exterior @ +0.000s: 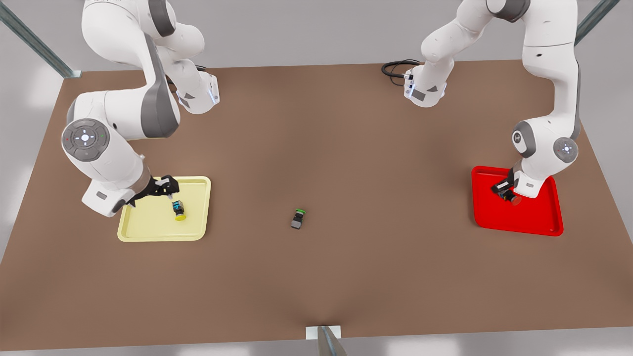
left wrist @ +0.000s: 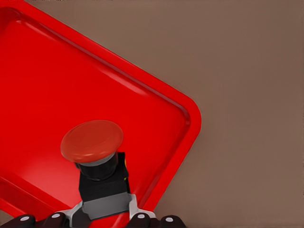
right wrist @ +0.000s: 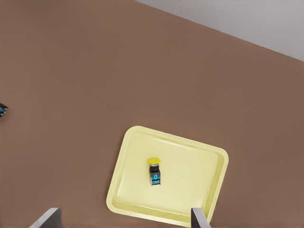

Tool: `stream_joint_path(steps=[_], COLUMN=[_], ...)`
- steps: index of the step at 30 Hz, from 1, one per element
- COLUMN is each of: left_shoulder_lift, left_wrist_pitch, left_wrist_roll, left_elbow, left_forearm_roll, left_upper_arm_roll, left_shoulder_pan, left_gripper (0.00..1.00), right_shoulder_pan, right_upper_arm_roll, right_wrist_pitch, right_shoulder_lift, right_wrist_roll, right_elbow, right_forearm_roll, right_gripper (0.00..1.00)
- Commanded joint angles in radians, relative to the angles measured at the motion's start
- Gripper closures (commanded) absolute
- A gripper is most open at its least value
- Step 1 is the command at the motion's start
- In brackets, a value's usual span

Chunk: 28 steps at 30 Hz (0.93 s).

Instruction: Place the switches on the corresponding trays according to their colors

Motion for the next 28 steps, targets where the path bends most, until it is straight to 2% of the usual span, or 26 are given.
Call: stream_joint_path(steps=[1,8,11,14,17,18,20,21,25,28], left_shoulder_lift=[0.0,-0.044,-0.092,-0.104,-0.107,-0.109,-0.184,-0.21,-0.213,-0.213], left_wrist_pitch=[0.0,-0.031,-0.173,-0.448,-0.732,-0.825,-0.867,-0.894,-1.019,-1.045], left_wrist_roll=[0.007,-0.002,-0.068,-0.235,-0.235,-0.2,-0.059,-0.021,0.077,0.101], left_elbow=[0.0,0.0,0.052,0.255,0.5,0.571,0.583,0.583,0.696,0.703], left_forearm_roll=[-0.122,-0.125,-0.132,-0.125,-0.029,-0.029,-0.059,-0.061,-0.081,-0.113], left_upper_arm_roll=[0.0,-0.098,-0.206,-0.384,-0.439,-0.428,0.032,0.19,0.328,0.352], left_shoulder_pan=[-0.001,-0.005,-0.005,-0.011,-0.033,-0.034,-0.402,-0.513,-0.599,-0.611], left_gripper=[0.0,0.0,0.0,0.0,0.0,0.0,0.0,0.0,0.0,0.0], right_shoulder_pan=[0.0,0.0,0.0,-0.003,-0.003,-0.003,-0.005,-0.003,-0.005,-0.005], right_upper_arm_roll=[0.0,0.0,0.0,-0.002,0.0,-0.002,-0.002,-0.002,-0.002,-0.002], right_wrist_pitch=[0.0,-0.002,0.0,0.0,0.0,0.0,0.012,0.015,0.02,0.018], right_shoulder_lift=[0.0,0.001,0.001,0.005,0.003,0.003,0.005,0.005,0.005,0.005], right_wrist_roll=[0.0,0.0,0.0,0.0,0.0,0.002,0.002,0.002,0.002,0.002], right_elbow=[0.0,0.0,0.0,0.0,0.0,0.0,-0.001,-0.003,-0.005,-0.005], right_forearm_roll=[0.0,0.0,0.0,-0.003,-0.003,-0.003,-0.003,-0.003,-0.003,-0.003], right_gripper=[0.0,0.0,0.0,0.0,0.0,0.0,0.0,0.0,0.0,0.0])
